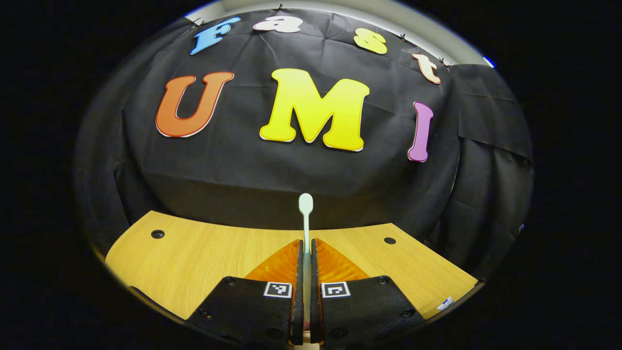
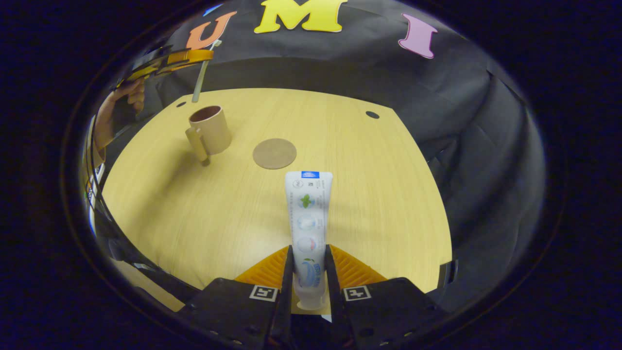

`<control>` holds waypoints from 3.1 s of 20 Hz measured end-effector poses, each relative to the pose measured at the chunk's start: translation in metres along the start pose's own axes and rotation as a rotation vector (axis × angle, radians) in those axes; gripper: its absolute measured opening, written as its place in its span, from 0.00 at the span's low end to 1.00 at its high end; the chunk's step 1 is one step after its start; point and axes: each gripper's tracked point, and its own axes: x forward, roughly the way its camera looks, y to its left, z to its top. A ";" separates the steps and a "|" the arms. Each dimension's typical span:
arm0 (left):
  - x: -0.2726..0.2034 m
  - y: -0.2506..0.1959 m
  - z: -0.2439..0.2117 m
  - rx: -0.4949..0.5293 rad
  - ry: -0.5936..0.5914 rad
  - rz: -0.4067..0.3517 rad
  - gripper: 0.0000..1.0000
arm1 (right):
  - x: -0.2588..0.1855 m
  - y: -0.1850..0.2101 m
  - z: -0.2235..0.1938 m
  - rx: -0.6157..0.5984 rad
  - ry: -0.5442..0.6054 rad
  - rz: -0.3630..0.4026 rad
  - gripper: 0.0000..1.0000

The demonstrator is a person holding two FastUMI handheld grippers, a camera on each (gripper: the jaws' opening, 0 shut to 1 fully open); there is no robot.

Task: Put the toothbrush and toothpaste on the desktop into the cup, then pick up the cup and place it on the coaster on the desktop.

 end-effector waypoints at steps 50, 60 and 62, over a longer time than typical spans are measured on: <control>-0.264 0.106 -0.002 0.017 0.100 0.370 0.97 | 0.044 0.233 0.287 0.043 -0.466 0.345 0.36; -0.252 0.091 -0.011 -0.073 0.107 0.348 0.97 | 0.018 0.226 0.269 -0.037 -0.464 0.324 0.41; -0.242 0.086 -0.013 -0.086 0.112 0.341 0.97 | 0.000 0.221 0.265 -0.051 -0.470 0.342 0.49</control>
